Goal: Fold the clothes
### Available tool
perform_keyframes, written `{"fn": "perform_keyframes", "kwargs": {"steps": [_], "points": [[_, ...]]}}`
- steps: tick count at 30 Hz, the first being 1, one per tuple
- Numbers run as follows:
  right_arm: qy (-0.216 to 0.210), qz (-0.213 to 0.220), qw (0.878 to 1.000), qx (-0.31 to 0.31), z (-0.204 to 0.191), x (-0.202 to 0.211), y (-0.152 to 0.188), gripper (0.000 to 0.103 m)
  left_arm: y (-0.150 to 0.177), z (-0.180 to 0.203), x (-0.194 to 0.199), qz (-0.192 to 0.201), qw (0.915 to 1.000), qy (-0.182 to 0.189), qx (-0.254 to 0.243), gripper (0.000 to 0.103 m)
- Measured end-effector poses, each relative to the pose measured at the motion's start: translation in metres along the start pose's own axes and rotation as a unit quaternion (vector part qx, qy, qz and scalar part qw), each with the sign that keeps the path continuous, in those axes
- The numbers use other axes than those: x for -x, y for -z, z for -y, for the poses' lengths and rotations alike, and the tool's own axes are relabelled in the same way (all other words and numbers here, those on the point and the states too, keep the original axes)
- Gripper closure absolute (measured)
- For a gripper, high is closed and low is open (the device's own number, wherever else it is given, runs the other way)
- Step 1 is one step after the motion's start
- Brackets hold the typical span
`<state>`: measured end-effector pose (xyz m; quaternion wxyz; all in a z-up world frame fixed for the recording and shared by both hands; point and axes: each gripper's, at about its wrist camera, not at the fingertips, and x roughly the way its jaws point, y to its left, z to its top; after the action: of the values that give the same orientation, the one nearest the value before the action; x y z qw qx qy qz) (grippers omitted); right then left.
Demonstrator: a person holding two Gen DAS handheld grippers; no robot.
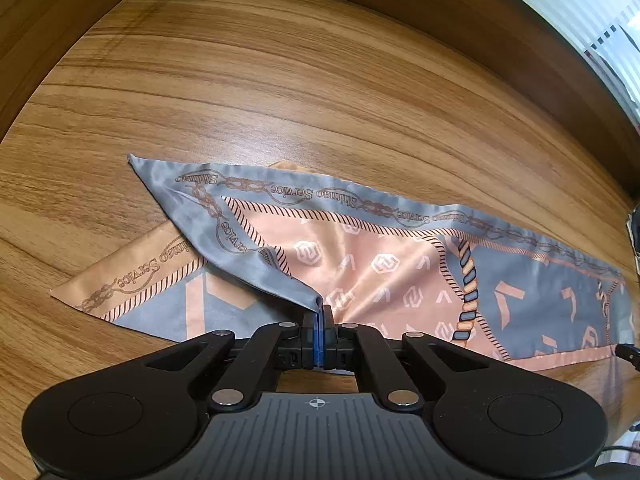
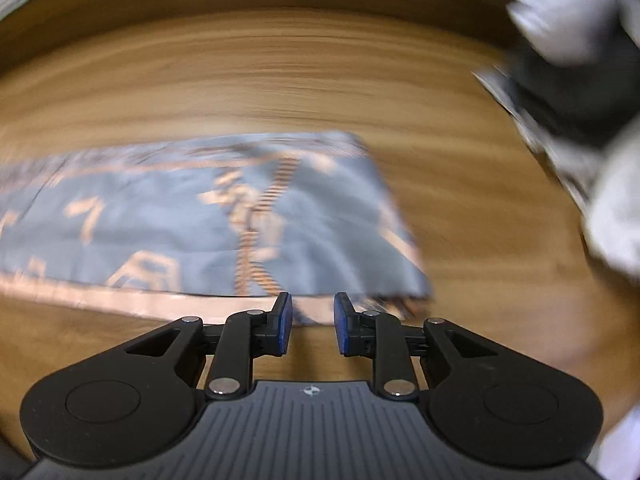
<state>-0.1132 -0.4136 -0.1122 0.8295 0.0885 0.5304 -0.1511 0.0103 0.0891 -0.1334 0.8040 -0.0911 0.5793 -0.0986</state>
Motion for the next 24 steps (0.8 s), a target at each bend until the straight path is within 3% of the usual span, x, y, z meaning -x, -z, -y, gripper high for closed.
{"fn": "perform_keyframes", "kwargs": {"steps": [6,13,15,16,17,24], "points": [[-0.013,0.018,0.988,-0.150,0.040,-0.005,0.013,0.076,-0.003,-0.002,-0.003,-0.002,1.0000,-0.002,0.003,0.100],[-0.066,0.048,0.950,-0.301,0.071,-0.018,0.020,0.076,-0.004,-0.007,-0.002,-0.002,0.9996,-0.005,0.027,0.100],[-0.079,0.057,0.937,-0.335,0.077,-0.021,0.021,0.082,-0.004,-0.008,-0.001,0.000,0.9994,-0.006,0.035,0.100],[-0.084,0.062,0.931,-0.350,0.079,-0.022,0.022,0.098,-0.004,-0.008,-0.001,0.001,0.9993,-0.006,0.038,0.100],[-0.087,0.067,0.926,-0.360,0.080,-0.021,0.022,0.102,-0.004,-0.008,0.000,0.003,0.9991,-0.007,0.041,0.100],[-0.093,0.090,0.921,-0.367,0.080,-0.003,0.019,0.103,-0.005,-0.008,0.012,0.021,0.9979,-0.003,0.060,0.100]]}}
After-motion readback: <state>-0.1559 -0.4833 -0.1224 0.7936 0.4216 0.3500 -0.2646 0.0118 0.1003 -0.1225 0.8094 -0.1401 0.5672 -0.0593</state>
